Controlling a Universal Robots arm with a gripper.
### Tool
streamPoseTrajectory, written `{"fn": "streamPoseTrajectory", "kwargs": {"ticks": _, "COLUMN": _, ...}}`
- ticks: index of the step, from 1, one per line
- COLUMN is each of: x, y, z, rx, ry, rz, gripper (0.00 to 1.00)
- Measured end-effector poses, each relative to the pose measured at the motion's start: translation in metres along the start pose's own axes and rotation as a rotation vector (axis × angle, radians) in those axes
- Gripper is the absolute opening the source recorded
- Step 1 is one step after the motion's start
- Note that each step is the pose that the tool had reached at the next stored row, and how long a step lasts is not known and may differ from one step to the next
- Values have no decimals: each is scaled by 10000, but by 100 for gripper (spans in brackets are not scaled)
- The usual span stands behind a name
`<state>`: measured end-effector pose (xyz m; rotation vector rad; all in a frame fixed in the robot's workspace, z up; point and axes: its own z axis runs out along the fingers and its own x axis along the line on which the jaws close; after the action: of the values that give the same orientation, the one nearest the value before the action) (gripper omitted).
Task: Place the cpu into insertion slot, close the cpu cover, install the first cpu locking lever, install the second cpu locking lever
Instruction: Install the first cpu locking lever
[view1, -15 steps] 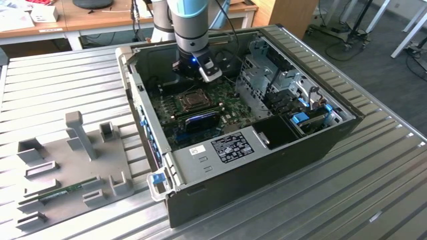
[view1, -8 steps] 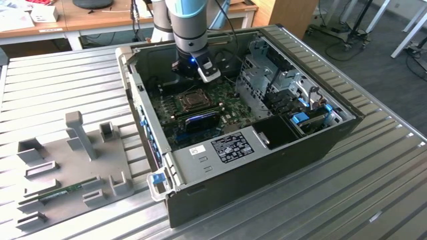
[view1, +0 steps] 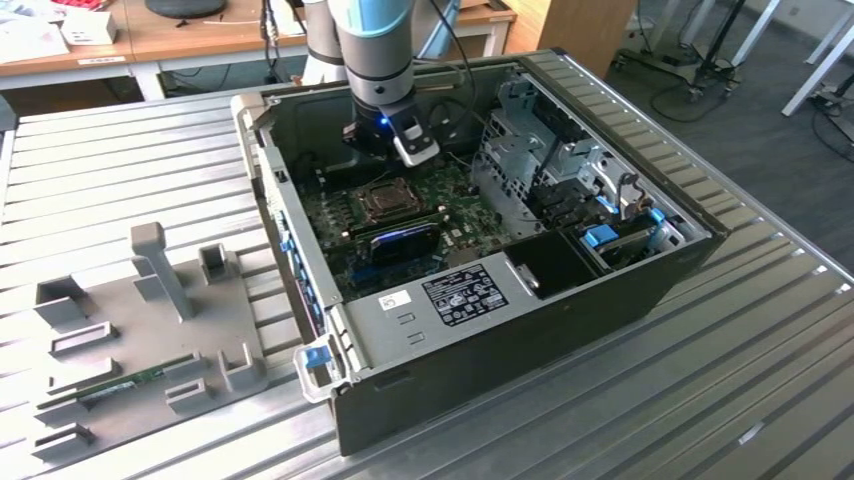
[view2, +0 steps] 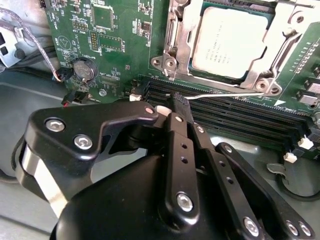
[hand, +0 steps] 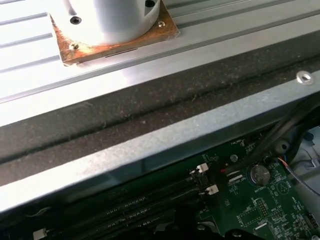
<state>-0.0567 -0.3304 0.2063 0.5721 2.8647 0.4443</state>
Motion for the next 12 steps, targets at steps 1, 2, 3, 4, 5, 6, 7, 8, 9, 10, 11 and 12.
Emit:
{"fn": "streamPoseTrajectory", "kwargs": {"ticks": 1, "x": 1, "y": 0, "z": 0, "rx": -17, "ry": -9, "rz": 47, "gripper": 10}}
{"fn": "streamPoseTrajectory", "kwargs": {"ticks": 2, "x": 1, "y": 0, "z": 0, "rx": -29, "ry": -18, "rz": 92, "gripper": 10}}
{"fn": "streamPoseTrajectory", "kwargs": {"ticks": 3, "x": 1, "y": 0, "z": 0, "rx": -38, "ry": -27, "rz": 142, "gripper": 10}}
{"fn": "streamPoseTrajectory", "kwargs": {"ticks": 4, "x": 1, "y": 0, "z": 0, "rx": -48, "ry": -37, "rz": 187, "gripper": 10}}
{"fn": "streamPoseTrajectory", "kwargs": {"ticks": 5, "x": 2, "y": -1, "z": 0, "rx": -60, "ry": -43, "rz": 231, "gripper": 10}}
{"fn": "streamPoseTrajectory", "kwargs": {"ticks": 6, "x": 2, "y": -2, "z": 0, "rx": -78, "ry": -47, "rz": 267, "gripper": 10}}
{"fn": "streamPoseTrajectory", "kwargs": {"ticks": 7, "x": 5, "y": -2, "z": 0, "rx": -101, "ry": -47, "rz": 294, "gripper": 10}}
{"fn": "streamPoseTrajectory", "kwargs": {"ticks": 8, "x": 7, "y": -3, "z": -1, "rx": -120, "ry": -44, "rz": 308, "gripper": 10}}
{"fn": "streamPoseTrajectory", "kwargs": {"ticks": 9, "x": 11, "y": -4, "z": -2, "rx": -137, "ry": -41, "rz": 316, "gripper": 10}}
{"fn": "streamPoseTrajectory", "kwargs": {"ticks": 10, "x": 16, "y": -6, "z": -2, "rx": -152, "ry": -39, "rz": 319, "gripper": 10}}
{"fn": "streamPoseTrajectory", "kwargs": {"ticks": 11, "x": 22, "y": -9, "z": -4, "rx": -167, "ry": -39, "rz": 323, "gripper": 10}}
{"fn": "streamPoseTrajectory", "kwargs": {"ticks": 12, "x": 27, "y": -11, "z": -5, "rx": -180, "ry": -39, "rz": 327, "gripper": 10}}
